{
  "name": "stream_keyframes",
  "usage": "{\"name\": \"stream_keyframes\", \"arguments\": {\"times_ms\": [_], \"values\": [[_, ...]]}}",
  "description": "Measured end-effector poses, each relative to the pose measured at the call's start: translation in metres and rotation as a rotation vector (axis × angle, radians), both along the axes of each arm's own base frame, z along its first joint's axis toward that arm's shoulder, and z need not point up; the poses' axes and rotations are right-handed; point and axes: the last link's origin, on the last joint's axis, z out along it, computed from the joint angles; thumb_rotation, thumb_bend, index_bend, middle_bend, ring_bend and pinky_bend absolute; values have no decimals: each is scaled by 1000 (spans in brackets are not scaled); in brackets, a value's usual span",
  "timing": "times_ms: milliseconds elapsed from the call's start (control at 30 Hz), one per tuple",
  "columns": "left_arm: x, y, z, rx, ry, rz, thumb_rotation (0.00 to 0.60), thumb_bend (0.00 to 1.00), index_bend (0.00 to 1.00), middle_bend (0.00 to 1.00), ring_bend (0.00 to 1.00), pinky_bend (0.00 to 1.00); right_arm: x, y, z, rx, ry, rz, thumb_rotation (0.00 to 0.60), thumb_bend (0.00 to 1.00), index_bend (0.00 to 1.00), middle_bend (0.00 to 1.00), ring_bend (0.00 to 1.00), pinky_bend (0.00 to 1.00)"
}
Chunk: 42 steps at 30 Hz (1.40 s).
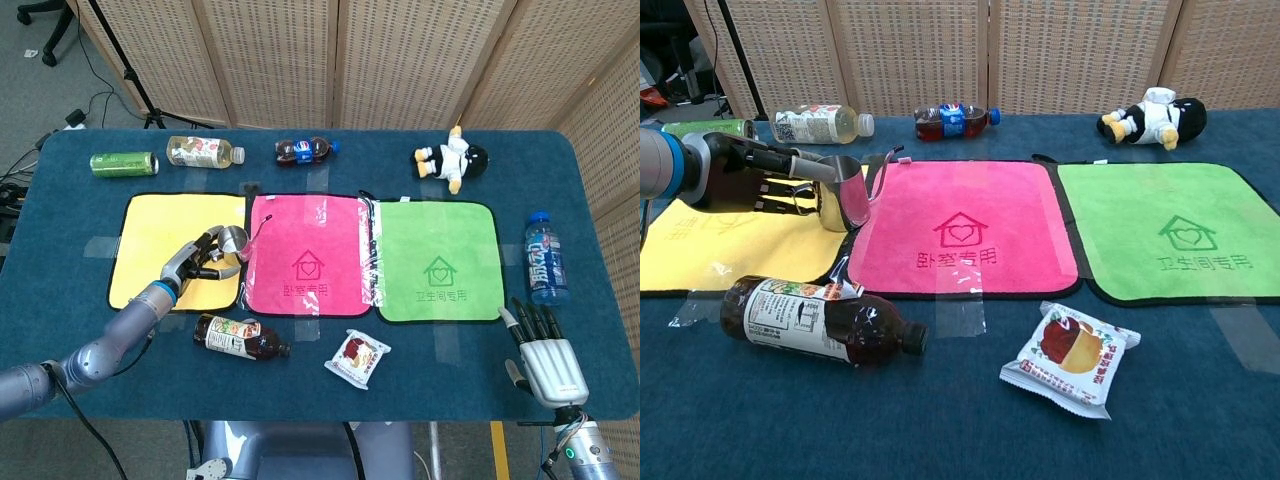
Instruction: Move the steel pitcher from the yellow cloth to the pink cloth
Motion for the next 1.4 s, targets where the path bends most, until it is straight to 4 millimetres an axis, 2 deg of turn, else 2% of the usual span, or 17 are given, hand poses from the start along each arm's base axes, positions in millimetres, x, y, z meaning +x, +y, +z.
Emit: {"name": "stream_keyframes", "arguments": {"times_ms": [433,833,1400], "values": [[29,0,-14,-22,-8,-49,600,237,0,0,0,0,-1,-1,0,7,-9,-4,600,411,0,0,0,0],[46,0,-29,-41,-6,-65,600,237,0,0,0,0,-2,-2,-1,13,-14,-6,600,410,0,0,0,0],[72,-5,-37,-55,6,-118,600,237,0,0,0,0,-1,-2,-4,24,-13,-2,600,412,0,0,0,0]]}}
